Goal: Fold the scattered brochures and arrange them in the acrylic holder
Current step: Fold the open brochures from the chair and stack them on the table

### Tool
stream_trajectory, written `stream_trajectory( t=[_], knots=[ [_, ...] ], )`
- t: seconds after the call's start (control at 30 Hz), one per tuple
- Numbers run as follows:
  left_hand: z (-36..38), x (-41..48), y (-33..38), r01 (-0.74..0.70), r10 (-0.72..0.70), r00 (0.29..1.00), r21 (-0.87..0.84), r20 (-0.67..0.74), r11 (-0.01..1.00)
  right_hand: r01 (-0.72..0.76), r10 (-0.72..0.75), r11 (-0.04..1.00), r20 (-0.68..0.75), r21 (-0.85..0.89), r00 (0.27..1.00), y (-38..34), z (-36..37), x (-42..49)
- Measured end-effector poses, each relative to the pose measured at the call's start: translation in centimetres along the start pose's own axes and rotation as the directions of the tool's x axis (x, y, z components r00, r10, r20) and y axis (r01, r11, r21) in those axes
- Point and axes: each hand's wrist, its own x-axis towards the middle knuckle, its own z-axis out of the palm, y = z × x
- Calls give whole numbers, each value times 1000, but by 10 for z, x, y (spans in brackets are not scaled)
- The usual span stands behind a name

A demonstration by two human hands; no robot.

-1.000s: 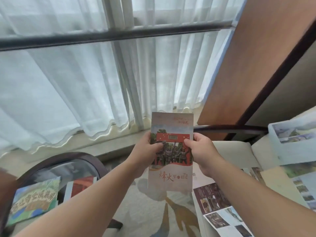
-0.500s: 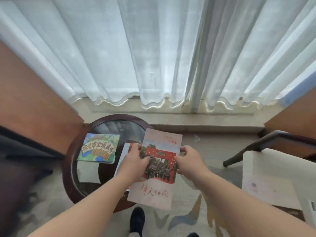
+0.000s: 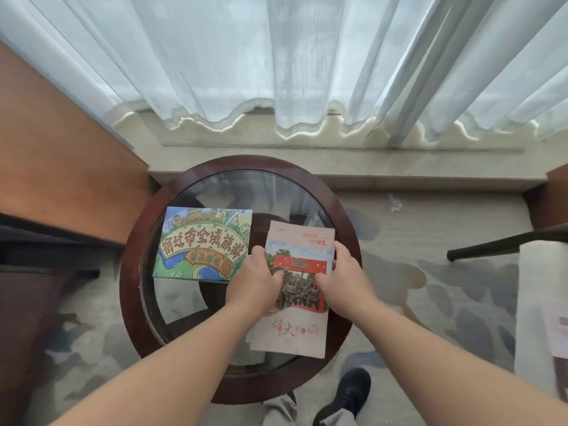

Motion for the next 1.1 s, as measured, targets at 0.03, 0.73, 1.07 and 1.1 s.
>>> stream_trajectory(
  t=[0.03,0.73,1.07,1.1],
  knots=[
    [5,7,-3,-6,6,1000,13,-11,1000,6,-6,1000,-3,-14,1000,4,4,7],
    [79,45,14,-427,446,893,447,69,786,263,-203,625,172,-735,964,42,10,38],
    [91,11,-30,-540,575,812,507,105,671,212,-147,614,153,-761,977,43,12,37],
    [92,4,-36,-549,577,807,517,123,657,208,-145,615,151,-760,978,43,13,37]
  ],
)
